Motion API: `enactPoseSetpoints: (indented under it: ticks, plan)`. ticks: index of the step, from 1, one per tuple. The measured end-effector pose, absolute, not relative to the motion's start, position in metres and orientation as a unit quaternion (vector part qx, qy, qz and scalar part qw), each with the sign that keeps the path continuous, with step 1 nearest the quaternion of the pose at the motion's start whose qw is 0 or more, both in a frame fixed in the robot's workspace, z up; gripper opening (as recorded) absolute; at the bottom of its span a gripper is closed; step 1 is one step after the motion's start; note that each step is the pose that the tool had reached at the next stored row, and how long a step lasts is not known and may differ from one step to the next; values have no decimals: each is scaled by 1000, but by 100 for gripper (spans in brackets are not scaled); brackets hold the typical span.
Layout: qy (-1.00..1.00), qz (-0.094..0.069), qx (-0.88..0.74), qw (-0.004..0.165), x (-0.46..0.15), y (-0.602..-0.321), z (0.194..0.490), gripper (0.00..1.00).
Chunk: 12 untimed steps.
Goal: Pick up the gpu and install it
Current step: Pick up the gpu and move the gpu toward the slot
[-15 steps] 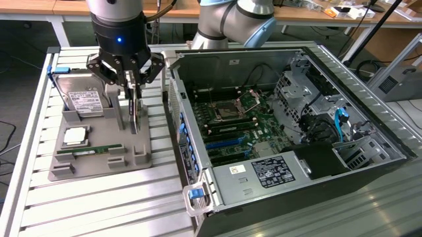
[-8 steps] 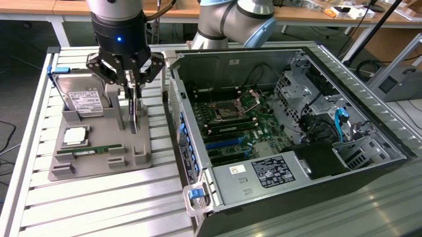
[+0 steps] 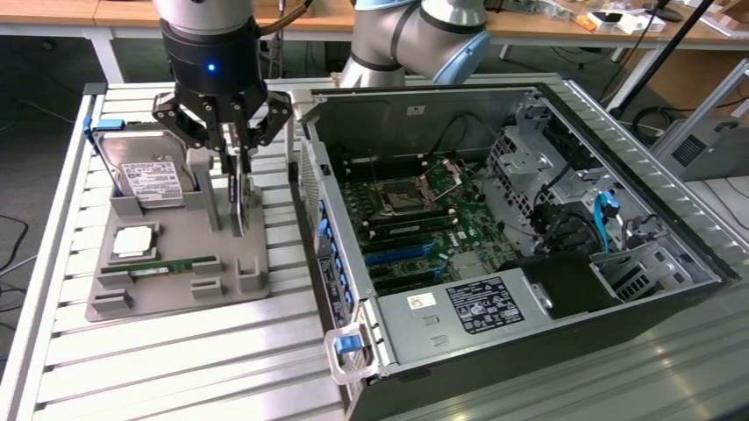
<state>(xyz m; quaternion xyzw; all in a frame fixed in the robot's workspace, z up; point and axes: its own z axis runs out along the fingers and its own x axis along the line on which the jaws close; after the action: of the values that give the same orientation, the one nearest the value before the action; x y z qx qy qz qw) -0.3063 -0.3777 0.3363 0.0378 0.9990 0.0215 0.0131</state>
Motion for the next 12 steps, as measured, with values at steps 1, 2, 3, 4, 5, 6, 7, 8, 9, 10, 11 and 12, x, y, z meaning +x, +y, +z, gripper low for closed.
enactPoseSetpoints:
  ticks: [1, 2, 3, 4, 5, 6, 7, 8, 9, 10, 11, 12]
  plan:
    - [999, 22, 38, 13, -306, -378, 337, 27]
    - [999, 22, 38, 13, -306, -378, 337, 27]
    - [999, 22, 38, 13, -306, -378, 337, 27]
    - [999, 22, 38, 13, -306, -378, 337, 27]
    - [999, 22, 38, 13, -306, -378, 338, 27]
    - [999, 22, 38, 13, -306, -378, 338, 27]
    - [999, 22, 38, 13, -306, -378, 338, 27]
    - [999, 22, 38, 13, -306, -378, 338, 27]
    - [999, 22, 38, 13, -306, -378, 338, 27]
    - [999, 22, 38, 13, -306, -378, 338, 27]
    - [999, 22, 38, 13, -306, -378, 339, 27]
    - [999, 22, 38, 13, -306, -378, 339, 27]
